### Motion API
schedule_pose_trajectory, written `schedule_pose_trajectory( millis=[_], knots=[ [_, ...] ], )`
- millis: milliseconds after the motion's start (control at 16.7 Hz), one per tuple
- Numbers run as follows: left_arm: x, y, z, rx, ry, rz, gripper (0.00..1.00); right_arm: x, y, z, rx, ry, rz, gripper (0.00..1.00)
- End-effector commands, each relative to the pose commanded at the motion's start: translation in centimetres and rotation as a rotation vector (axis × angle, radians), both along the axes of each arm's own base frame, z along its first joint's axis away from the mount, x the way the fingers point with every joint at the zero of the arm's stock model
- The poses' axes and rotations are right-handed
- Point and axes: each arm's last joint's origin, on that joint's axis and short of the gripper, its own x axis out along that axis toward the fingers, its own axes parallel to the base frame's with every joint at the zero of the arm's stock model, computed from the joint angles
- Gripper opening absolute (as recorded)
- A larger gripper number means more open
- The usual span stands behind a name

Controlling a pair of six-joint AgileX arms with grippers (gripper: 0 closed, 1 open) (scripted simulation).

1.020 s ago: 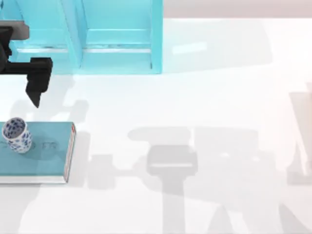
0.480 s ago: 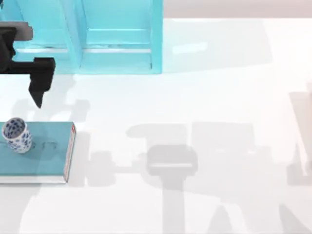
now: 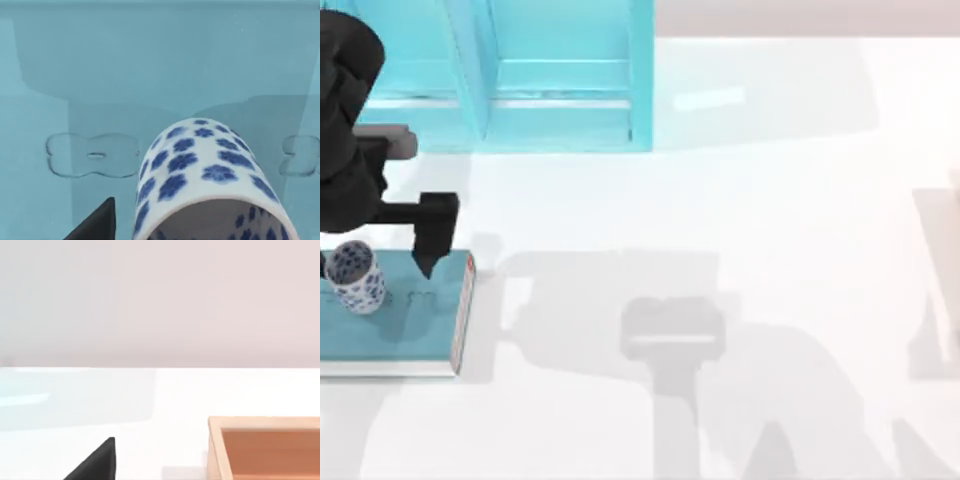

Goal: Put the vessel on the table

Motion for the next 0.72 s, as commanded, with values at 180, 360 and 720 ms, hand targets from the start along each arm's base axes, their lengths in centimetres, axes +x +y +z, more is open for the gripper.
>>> schedule_pose_trajectory(
  millis=[180,360,720],
  knots=[
    [-0.16,0.01,-1.01,0.001,0.005,0.000,1.00,0.00,0.00,0.00,0.000,0.000,0.000,1.00],
    [-0.16,0.01,-1.01,0.001,0.005,0.000,1.00,0.00,0.00,0.00,0.000,0.000,0.000,1.00],
    [-0.16,0.01,-1.01,0.001,0.005,0.000,0.55,0.00,0.00,0.00,0.000,0.000,0.000,1.00]
  ],
)
